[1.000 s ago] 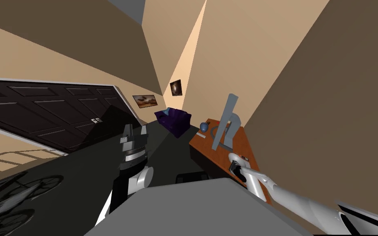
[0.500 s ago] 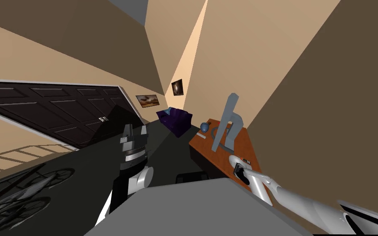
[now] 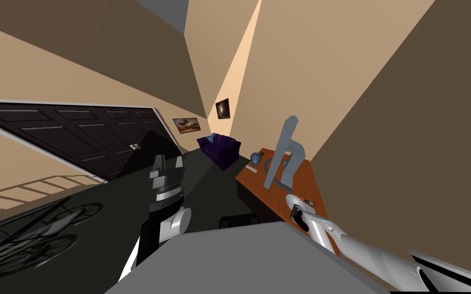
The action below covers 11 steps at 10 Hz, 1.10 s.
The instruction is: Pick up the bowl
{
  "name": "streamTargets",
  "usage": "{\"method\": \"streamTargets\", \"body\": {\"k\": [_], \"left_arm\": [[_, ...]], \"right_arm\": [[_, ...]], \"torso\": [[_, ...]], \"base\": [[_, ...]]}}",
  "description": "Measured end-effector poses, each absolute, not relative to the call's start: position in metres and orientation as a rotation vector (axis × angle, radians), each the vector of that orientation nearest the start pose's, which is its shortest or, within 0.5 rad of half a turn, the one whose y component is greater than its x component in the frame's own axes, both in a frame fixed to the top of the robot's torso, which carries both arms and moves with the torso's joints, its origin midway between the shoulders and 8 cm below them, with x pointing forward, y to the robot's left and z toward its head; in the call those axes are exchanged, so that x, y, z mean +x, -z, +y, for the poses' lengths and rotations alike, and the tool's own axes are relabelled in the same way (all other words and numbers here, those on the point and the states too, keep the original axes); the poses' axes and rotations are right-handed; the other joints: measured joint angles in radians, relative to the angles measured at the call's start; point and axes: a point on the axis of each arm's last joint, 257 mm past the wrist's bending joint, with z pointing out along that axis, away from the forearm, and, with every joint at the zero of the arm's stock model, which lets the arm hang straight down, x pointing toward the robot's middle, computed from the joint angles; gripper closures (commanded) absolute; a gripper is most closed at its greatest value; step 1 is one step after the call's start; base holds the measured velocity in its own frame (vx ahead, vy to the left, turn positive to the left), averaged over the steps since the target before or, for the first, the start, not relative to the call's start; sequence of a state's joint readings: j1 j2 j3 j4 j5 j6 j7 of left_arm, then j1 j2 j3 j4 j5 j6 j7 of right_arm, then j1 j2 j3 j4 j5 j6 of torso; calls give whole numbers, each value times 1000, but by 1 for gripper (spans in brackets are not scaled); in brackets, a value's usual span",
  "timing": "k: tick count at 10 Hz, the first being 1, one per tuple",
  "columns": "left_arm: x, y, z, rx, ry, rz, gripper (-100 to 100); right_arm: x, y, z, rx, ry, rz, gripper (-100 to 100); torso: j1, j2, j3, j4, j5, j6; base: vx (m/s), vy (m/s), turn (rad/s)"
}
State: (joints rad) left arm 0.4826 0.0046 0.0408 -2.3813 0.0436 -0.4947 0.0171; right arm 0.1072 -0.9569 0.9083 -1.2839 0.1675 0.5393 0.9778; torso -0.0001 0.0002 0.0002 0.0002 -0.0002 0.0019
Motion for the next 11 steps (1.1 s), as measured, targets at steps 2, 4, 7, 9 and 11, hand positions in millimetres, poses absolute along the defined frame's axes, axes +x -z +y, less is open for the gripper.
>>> {"method": "streamTargets", "body": {"k": [2, 4, 7, 9, 11], "left_arm": [[320, -74, 289, -588, 1338, 507, 0], [320, -74, 289, -588, 1338, 507, 0], [320, -74, 289, -588, 1338, 507, 0], [320, -74, 289, -588, 1338, 507, 0], [320, -74, 289, -588, 1338, 507, 0]], "right_arm": [[218, 545, -499, -900, 666, 2644, 100], [217, 545, -502, -893, 672, 2648, 100], [218, 542, -501, -905, 666, 2643, 100], [219, 536, -499, -924, 657, 2633, 100], [221, 530, -499, -934, 654, 2629, 0]], "torso": [[0, -1, 0, 0, 0, -1], [-1, -1, -1, -1, -1, -3], [0, -3, -2, -1, -1, -4], [1, -3, -2, 0, -1, -3], [1, -2, -1, 0, -1, -3]], "base": [[0, 1, -15], [0, 0, 0], [11, 12, -39], [18, 21, -59], [5, 5, -5]]}}
